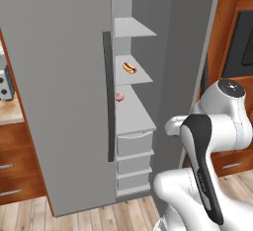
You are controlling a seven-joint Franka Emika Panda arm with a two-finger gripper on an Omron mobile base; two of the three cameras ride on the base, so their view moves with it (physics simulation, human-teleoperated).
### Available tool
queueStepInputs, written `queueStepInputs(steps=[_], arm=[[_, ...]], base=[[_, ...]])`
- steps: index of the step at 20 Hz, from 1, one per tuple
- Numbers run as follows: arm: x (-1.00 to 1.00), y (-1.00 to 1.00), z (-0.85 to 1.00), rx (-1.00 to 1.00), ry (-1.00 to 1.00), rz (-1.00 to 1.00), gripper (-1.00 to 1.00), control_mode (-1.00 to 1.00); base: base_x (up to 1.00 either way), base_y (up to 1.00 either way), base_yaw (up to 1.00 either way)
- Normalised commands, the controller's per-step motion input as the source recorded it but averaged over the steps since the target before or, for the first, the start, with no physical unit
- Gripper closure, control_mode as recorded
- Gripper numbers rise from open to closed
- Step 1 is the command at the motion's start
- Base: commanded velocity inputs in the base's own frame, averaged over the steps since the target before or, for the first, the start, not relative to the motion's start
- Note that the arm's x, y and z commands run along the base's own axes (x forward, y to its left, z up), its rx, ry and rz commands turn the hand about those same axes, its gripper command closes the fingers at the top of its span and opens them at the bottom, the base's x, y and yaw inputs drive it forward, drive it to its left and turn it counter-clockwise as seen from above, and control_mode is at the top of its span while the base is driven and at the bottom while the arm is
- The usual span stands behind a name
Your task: Store the hot dog in the freezer for long-term storage. Close the freezer door after placing the cooked food.
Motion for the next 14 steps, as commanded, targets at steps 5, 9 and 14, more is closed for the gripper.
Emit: queueStepInputs(steps=[5,9,14], arm=[[0.00,-0.01,0.00,0.00,-0.04,0.00,-1.00,-1.00],[-0.06,-0.24,0.16,0.00,-0.39,0.01,-1.00,-1.00],[0.03,-0.52,0.05,0.01,-0.28,0.08,-1.00,-1.00]], base=[[0.00,0.00,0.00],[0.00,0.00,0.00],[0.00,0.00,0.00]])
